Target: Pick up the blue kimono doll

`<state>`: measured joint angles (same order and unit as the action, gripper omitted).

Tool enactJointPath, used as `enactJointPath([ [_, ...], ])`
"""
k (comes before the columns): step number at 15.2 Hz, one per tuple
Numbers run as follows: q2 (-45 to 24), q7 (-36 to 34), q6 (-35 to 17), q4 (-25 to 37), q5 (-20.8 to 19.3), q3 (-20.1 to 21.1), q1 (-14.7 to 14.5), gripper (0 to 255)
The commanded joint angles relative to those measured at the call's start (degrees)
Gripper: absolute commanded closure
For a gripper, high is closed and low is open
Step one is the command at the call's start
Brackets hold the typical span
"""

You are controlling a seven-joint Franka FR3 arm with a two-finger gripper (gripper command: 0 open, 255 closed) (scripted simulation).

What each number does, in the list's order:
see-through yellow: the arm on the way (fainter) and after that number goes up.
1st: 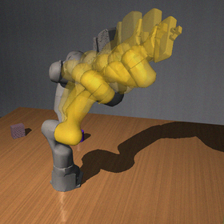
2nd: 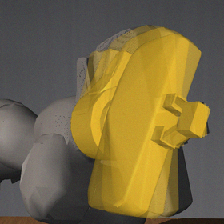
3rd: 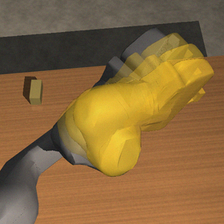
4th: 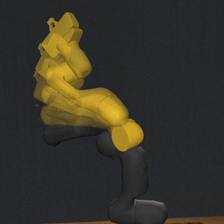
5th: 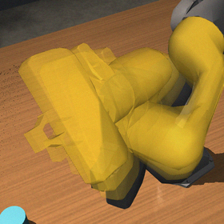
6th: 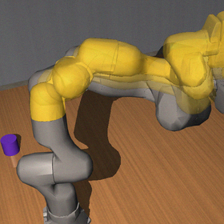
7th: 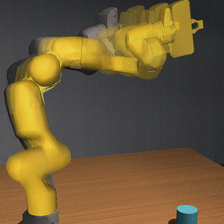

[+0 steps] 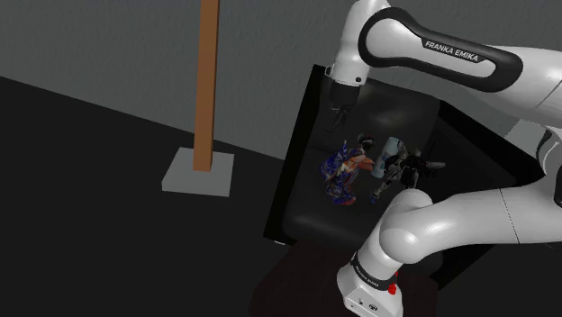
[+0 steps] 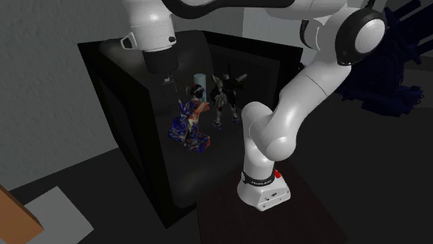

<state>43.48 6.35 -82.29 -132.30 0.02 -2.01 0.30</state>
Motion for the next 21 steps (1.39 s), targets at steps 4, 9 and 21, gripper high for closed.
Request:
enactJointPath([
  [4,-7.4,5.6,8.8,6.1,-2.3,-4.7,0.7,0],
  [9,-20.9,16.1,22.0,16.2,-7.4,-11.5,1.8,0],
  [21,-23.2,17.9,18.7,11.8,-8.7,-13.0,2.2,255],
])
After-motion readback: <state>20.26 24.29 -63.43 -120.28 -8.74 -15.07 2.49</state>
